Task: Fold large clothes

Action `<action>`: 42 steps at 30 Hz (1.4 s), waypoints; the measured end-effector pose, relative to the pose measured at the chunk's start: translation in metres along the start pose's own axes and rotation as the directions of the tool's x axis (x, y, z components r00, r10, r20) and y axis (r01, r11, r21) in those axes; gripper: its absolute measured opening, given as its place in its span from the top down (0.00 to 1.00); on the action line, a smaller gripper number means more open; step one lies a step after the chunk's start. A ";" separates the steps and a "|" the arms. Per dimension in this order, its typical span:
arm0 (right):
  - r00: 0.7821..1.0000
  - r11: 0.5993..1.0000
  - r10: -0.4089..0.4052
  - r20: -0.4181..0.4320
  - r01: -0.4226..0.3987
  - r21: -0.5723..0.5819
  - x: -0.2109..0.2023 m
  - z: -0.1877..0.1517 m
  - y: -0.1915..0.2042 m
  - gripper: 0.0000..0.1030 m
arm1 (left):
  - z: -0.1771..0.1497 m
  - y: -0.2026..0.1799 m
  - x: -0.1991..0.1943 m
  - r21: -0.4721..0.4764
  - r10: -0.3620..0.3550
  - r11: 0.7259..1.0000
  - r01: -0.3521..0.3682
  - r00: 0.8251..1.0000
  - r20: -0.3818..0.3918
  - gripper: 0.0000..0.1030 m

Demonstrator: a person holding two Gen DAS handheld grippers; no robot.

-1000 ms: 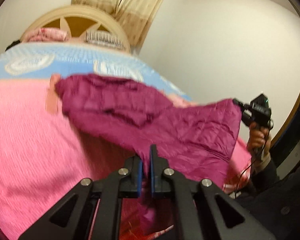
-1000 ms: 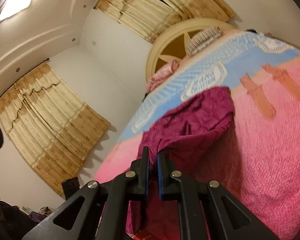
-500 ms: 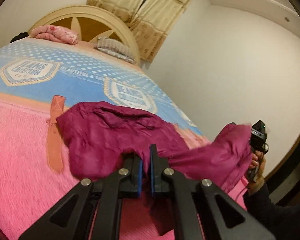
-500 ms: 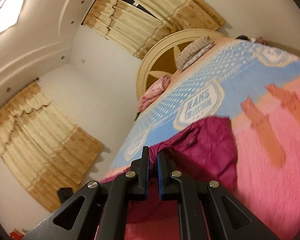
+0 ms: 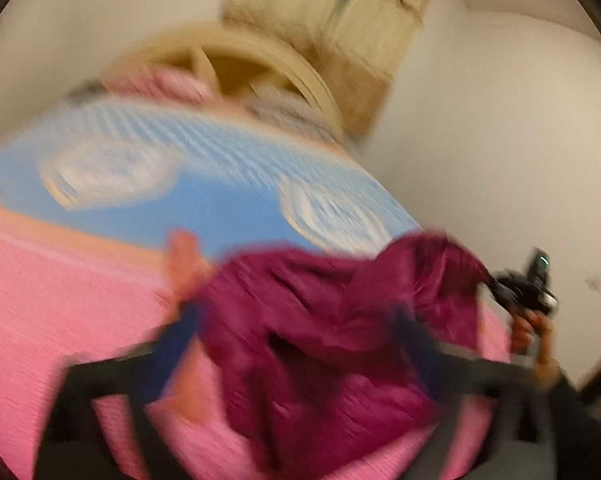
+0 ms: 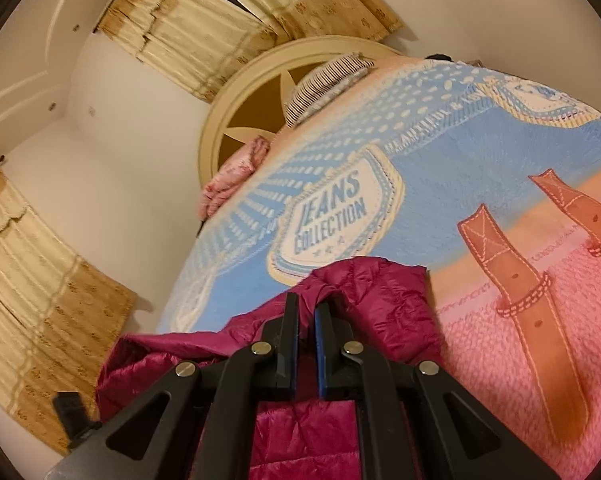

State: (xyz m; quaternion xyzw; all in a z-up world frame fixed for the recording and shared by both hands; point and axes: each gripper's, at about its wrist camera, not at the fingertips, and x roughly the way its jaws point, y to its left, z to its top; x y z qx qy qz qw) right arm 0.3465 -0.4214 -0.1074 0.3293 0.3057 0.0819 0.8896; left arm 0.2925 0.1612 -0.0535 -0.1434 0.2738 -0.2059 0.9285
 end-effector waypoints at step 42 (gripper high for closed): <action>0.971 0.917 -0.234 -0.051 0.204 -0.342 0.149 -0.089 0.068 0.03 | -0.057 -0.088 0.207 0.253 0.457 0.878 -0.406 0.868 -0.192 0.00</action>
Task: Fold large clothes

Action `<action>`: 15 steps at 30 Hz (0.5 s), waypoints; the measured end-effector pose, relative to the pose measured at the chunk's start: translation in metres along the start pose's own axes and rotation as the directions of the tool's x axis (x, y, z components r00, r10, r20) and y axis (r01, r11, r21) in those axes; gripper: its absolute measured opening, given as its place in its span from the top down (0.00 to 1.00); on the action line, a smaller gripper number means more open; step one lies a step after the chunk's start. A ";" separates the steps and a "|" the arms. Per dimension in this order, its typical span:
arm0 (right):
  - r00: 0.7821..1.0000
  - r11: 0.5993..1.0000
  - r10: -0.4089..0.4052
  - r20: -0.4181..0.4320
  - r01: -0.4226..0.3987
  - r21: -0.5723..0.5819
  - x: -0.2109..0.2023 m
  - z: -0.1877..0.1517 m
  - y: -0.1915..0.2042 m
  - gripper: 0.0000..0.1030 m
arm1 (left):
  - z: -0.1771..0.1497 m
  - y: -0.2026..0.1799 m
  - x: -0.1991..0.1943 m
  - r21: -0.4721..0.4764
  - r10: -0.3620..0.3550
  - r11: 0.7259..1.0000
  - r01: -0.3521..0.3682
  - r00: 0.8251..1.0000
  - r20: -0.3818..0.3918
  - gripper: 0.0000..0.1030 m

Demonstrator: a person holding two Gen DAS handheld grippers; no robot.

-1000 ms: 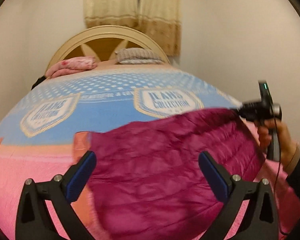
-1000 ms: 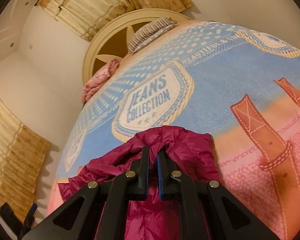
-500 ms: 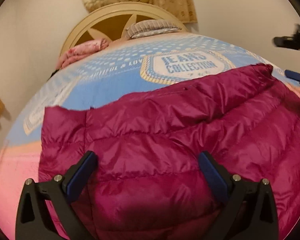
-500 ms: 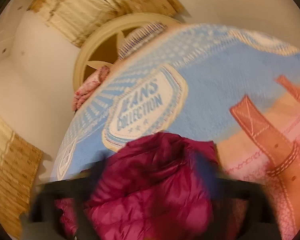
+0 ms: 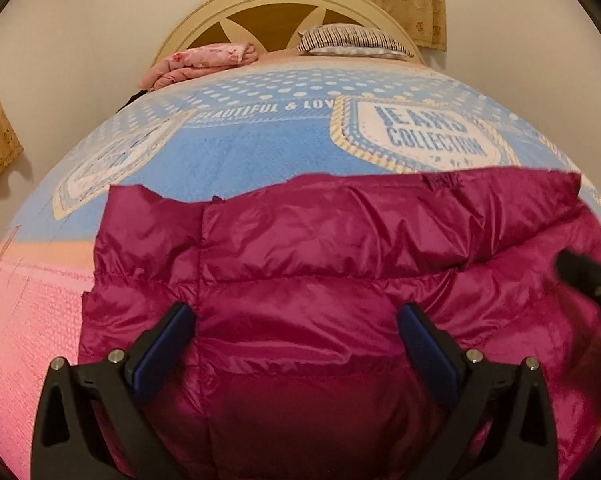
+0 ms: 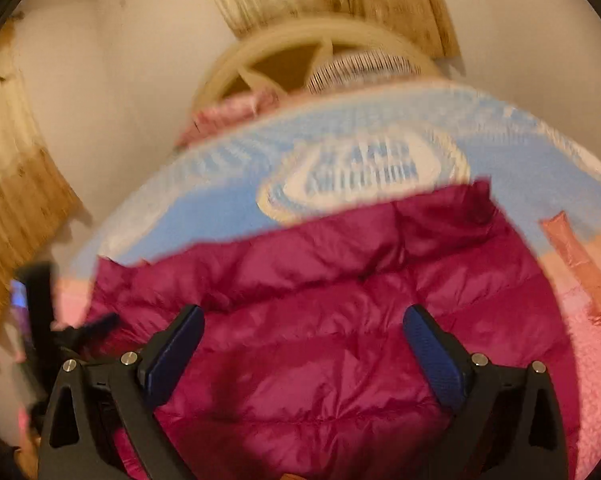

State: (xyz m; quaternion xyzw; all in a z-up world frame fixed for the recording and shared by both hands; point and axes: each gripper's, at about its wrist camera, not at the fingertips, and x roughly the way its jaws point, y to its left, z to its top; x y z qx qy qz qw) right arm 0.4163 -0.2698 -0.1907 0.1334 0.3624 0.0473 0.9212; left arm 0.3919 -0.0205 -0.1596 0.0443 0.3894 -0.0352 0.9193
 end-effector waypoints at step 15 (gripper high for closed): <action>0.996 0.998 -0.058 -0.067 0.060 0.024 0.038 -0.010 -0.014 0.03 | 0.021 0.005 0.035 -0.007 0.004 1.000 -0.004 1.000 0.010 0.00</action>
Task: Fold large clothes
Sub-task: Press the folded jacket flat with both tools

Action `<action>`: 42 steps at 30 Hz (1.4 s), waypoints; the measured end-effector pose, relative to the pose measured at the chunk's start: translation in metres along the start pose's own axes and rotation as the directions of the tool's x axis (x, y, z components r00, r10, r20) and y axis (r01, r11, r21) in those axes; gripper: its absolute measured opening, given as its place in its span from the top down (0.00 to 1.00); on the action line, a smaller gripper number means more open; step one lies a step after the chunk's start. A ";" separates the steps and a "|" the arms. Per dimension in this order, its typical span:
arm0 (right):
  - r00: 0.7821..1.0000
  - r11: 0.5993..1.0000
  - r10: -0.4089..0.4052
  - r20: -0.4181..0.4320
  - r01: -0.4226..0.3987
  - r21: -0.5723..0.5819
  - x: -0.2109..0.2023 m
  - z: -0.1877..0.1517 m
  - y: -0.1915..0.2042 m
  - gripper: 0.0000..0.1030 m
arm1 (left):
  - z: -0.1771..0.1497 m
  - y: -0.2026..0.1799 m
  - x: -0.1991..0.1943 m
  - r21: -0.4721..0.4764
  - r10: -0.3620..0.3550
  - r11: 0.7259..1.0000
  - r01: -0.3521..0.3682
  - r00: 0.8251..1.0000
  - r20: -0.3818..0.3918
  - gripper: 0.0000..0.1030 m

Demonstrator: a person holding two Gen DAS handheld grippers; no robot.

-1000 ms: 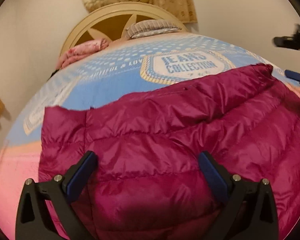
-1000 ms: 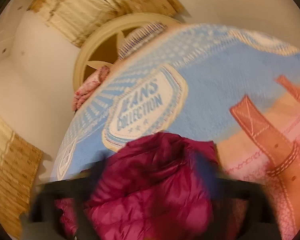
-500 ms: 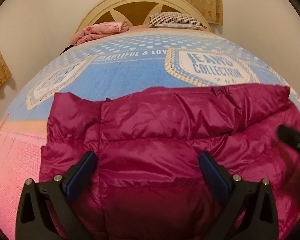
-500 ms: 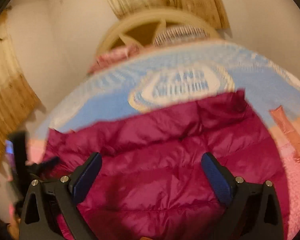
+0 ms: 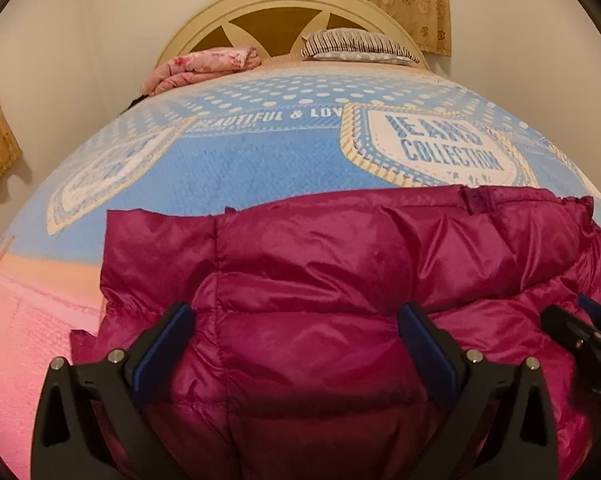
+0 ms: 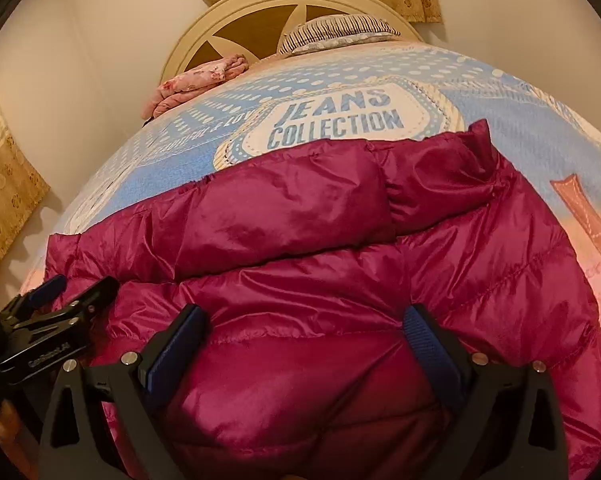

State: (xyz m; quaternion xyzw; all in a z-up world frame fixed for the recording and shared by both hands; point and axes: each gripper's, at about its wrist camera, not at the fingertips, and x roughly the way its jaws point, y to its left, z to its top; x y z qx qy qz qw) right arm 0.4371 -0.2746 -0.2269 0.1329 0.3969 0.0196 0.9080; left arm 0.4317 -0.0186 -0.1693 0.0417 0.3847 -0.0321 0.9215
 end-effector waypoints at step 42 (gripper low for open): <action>0.989 0.990 -0.129 -0.068 0.125 -0.069 0.019 -0.001 0.012 0.02 | 0.001 -0.008 0.028 0.032 0.010 0.999 -0.006 0.994 -0.109 0.00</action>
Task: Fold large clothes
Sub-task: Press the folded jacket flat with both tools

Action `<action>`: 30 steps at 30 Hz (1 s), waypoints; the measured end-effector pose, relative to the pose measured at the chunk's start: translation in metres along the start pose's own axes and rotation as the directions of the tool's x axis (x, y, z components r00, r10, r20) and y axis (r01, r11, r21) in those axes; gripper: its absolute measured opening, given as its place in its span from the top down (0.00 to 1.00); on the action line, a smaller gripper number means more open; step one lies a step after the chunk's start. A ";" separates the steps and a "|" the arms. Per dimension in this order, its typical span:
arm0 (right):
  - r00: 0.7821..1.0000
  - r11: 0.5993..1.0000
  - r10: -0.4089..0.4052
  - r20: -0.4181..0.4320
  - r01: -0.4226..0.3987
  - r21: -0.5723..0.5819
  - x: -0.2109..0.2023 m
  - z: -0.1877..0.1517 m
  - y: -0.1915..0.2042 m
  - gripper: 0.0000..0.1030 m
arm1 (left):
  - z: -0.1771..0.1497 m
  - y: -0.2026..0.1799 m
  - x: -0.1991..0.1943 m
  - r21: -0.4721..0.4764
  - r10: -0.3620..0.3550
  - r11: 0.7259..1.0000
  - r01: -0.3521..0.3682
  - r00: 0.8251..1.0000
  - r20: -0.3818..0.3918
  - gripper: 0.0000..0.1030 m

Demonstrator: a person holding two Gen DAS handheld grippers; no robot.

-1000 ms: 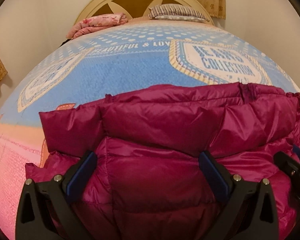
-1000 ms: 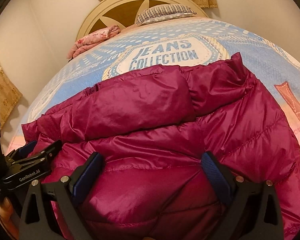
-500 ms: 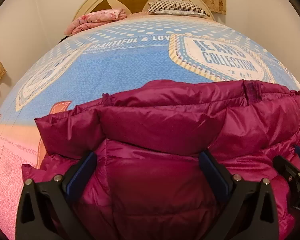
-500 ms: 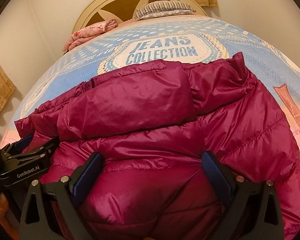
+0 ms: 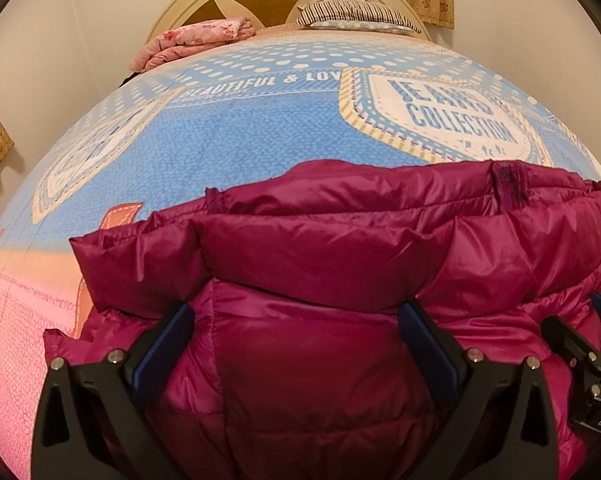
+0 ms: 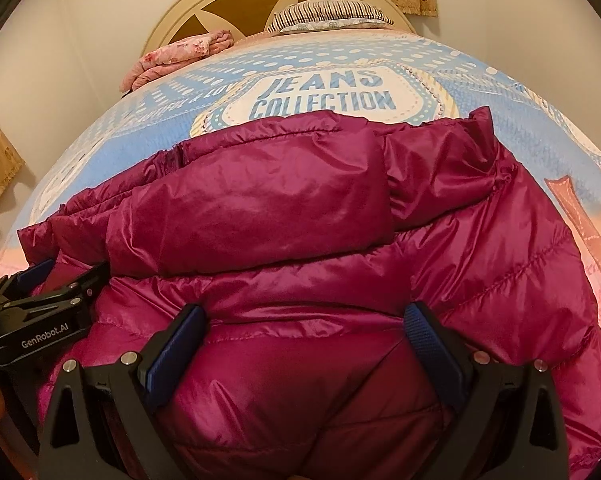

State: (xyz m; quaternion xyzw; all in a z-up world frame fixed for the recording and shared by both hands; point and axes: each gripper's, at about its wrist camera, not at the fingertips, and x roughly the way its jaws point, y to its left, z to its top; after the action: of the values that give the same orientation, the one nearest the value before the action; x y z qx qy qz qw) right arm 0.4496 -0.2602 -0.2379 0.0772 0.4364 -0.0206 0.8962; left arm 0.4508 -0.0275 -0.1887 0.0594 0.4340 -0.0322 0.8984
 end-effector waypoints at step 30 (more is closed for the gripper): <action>0.999 0.999 0.031 0.030 -0.032 0.023 -0.003 -0.001 -0.005 0.01 | -0.031 -0.026 -0.029 0.003 0.112 0.994 -0.112 0.992 0.057 0.00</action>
State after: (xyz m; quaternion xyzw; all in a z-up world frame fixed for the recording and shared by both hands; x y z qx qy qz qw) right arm 0.4463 -0.2654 -0.2370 0.0944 0.4213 -0.0128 0.9019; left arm 0.4056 -0.0488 -0.1873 0.0856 0.4040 0.0153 0.9106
